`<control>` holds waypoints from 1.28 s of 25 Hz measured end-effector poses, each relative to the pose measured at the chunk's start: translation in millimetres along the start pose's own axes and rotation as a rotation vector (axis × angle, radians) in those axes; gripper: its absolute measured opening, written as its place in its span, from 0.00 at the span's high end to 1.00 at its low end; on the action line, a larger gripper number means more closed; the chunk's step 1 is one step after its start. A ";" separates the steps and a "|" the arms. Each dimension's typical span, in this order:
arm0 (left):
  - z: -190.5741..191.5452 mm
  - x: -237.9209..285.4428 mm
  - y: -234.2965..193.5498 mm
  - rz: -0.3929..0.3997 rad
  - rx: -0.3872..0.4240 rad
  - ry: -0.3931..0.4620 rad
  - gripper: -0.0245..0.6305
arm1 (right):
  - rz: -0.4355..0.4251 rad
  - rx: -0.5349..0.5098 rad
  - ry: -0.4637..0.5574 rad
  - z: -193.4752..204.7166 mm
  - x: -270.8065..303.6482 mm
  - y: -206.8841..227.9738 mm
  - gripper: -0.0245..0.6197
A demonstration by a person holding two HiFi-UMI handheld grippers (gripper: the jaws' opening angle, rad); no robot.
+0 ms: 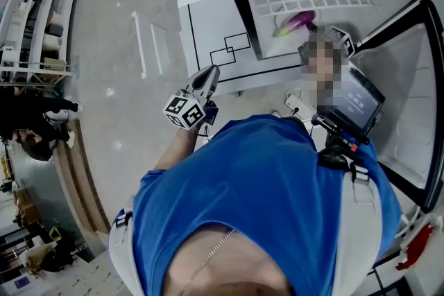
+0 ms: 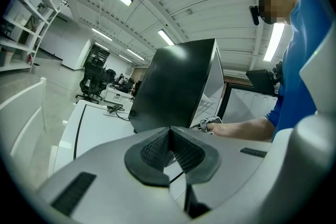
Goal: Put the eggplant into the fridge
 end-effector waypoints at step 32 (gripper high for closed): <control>-4.3 5.3 8.0 0.024 -0.028 0.053 0.95 | 0.014 -0.420 0.123 3.9 -68.3 -12.7 0.91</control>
Point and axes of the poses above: the fingertips, and each gripper's own axes: x forward along the fingers, y to its right, z out of its underside, the point moved 5 cm from there along -x, backward along the fingers, and after that the axes turned 3 degrees about z, right-handed, at the moved point
